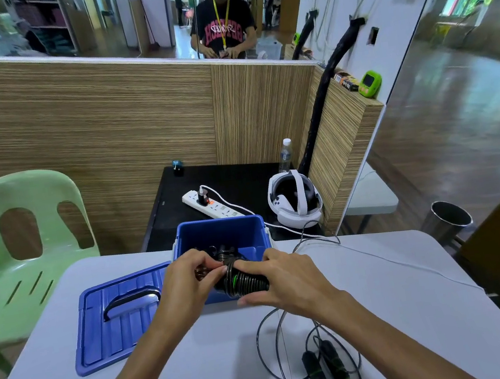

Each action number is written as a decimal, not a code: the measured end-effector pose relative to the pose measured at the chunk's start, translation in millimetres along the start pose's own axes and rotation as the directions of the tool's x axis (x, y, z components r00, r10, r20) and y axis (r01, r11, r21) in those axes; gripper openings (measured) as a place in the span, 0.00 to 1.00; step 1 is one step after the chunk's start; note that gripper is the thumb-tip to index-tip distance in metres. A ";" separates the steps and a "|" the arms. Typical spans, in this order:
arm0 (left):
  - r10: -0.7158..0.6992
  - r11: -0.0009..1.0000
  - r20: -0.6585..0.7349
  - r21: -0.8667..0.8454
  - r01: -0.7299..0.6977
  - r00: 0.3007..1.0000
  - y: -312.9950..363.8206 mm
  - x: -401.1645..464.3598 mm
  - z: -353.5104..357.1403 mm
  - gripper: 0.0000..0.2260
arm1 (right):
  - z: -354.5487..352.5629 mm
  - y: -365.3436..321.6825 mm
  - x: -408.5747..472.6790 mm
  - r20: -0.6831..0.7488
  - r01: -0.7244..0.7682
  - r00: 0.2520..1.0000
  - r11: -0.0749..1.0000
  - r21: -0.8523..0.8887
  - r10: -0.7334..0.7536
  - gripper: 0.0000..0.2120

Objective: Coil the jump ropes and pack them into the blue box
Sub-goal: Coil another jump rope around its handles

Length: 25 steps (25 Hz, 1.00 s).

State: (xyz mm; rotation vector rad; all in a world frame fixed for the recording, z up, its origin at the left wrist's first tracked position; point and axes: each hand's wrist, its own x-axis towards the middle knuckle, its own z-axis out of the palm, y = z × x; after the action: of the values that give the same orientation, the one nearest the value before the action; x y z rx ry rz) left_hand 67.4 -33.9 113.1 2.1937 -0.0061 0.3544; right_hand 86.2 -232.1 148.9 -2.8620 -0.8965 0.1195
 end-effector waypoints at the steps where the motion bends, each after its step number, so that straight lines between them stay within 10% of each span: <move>1: -0.005 1.000 0.011 -0.017 0.005 1.000 -2.1 -0.4 1.5 0.04 | 0.8 0.6 -0.6 0.003 -0.002 1.000 1.000 -0.001 0.002 0.28; 11: 0.046 0.997 0.285 -0.077 -0.025 0.957 -2.1 -4.4 9.4 0.05 | 5.8 7.5 -6.4 -0.021 -0.058 0.998 0.998 0.025 0.059 0.26; 25: -0.084 0.990 -0.032 0.111 0.087 0.996 24.8 -7.1 32.5 0.03 | 14.2 1.0 -4.1 -0.084 -0.090 0.992 0.995 0.051 0.094 0.24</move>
State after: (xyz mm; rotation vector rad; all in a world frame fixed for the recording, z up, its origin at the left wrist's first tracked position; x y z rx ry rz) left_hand 65.5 -75.4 112.3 2.2922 0.1254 0.3428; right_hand 81.7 -233.7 134.9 -2.8411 -0.7360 0.0261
